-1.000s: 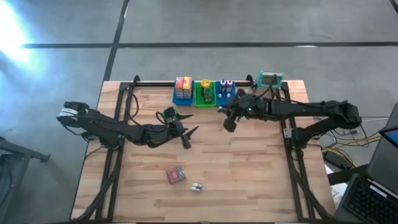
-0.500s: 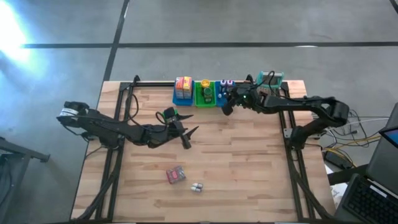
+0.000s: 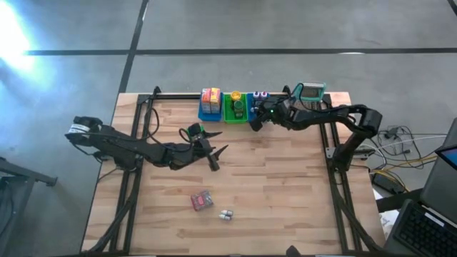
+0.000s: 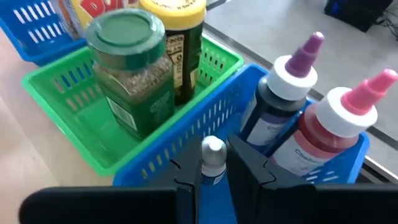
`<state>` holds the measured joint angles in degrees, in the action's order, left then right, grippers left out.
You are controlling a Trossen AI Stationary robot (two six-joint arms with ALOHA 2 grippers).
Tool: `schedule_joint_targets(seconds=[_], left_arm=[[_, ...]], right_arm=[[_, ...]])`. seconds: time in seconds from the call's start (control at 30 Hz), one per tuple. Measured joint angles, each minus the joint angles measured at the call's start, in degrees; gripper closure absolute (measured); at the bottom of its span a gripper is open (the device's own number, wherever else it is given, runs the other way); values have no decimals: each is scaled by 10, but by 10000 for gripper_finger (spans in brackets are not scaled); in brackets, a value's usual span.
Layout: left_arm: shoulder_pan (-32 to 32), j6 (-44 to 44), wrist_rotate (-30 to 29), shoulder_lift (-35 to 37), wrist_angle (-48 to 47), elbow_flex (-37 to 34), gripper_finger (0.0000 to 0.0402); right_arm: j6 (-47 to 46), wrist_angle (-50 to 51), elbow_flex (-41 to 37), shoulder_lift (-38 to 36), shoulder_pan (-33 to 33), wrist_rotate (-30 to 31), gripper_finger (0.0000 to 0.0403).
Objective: Pick & Place Kitchen Items
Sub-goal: Put the top small purple food bottle coloring into the right blue bin
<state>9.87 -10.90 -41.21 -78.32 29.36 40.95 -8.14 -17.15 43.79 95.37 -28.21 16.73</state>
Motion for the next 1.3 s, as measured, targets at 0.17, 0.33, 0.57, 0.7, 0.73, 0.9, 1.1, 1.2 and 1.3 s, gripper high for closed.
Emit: schedule_joint_targets(seconds=[0.17, 0.33, 0.57, 0.7, 0.73, 0.9, 1.1, 1.2, 1.3], left_arm=[[0, 0, 0, 0, 0, 0, 145], [0, 0, 0, 0, 0, 0, 145], [0, 0, 0, 0, 0, 0, 145], [0, 0, 0, 0, 0, 0, 145], [0, 0, 0, 0, 1, 0, 145], [0, 0, 0, 0, 1, 0, 145], [0, 0, 0, 0, 0, 0, 145], [0, 0, 0, 0, 0, 0, 145], [0, 0, 0, 0, 0, 0, 145]], right_arm=[[2, -10, 0, 0, 0, 2, 351], [8, -11, 0, 0, 0, 14, 355], [7, -12, 0, -1, 1, 15, 350], [5, -12, 0, -1, 1, 15, 353], [5, -12, 0, -1, 1, 14, 355], [6, -12, 0, -1, 1, 14, 352], [7, -12, 0, -1, 1, 14, 353], [9, -11, 0, -1, 1, 14, 357], [8, -11, 0, -1, 1, 14, 352]])
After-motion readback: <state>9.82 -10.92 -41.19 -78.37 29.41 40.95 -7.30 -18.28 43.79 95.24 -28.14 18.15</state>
